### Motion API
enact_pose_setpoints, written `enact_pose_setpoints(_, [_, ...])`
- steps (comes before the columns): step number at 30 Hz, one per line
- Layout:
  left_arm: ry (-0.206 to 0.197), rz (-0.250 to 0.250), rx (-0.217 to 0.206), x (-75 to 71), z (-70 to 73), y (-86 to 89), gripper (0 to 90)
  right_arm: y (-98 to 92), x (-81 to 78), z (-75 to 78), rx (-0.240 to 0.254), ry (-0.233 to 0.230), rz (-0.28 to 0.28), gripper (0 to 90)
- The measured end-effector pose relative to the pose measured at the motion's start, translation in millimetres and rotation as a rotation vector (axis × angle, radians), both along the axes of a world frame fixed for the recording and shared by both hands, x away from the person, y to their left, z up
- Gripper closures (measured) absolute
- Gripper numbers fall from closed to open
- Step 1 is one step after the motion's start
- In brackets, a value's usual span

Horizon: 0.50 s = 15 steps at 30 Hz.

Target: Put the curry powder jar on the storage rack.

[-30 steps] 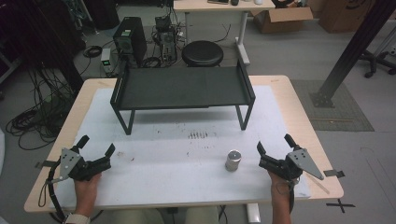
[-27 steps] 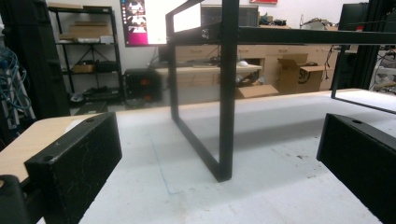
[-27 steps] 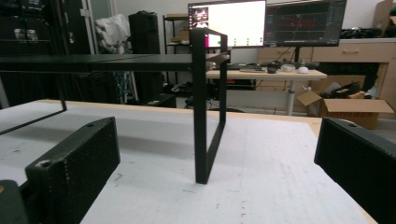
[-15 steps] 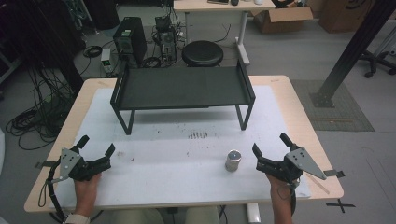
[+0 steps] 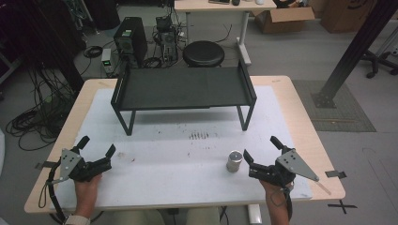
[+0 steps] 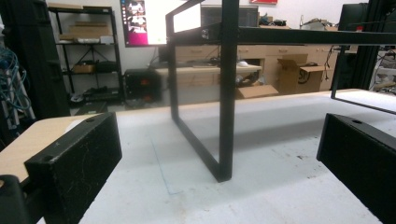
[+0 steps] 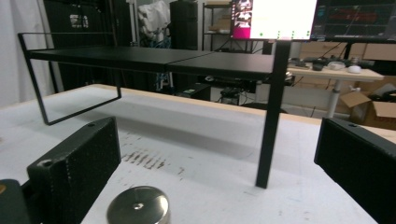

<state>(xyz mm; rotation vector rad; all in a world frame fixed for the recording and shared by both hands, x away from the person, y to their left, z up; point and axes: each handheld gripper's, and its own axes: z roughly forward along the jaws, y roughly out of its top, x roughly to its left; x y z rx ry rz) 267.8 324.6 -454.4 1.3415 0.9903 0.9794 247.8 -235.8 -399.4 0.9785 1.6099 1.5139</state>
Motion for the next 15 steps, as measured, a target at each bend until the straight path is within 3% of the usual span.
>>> enact_pose_setpoints(4, [-0.001,0.000,-0.001,-0.1,0.0,0.1,0.3,6.2,0.4,-4.5,0.009,0.018,0.026,0.0])
enact_pose_setpoints(10, [-0.002,0.000,-0.003,-0.2,-0.1,0.2,0.3,16.3,1.2,-11.3,-0.026,0.054,0.060,0.1])
enact_pose_setpoints(15, [-0.003,0.000,-0.005,-0.3,-0.1,0.2,0.3,22.5,2.9,-18.0,-0.048,0.115,0.086,1.2])
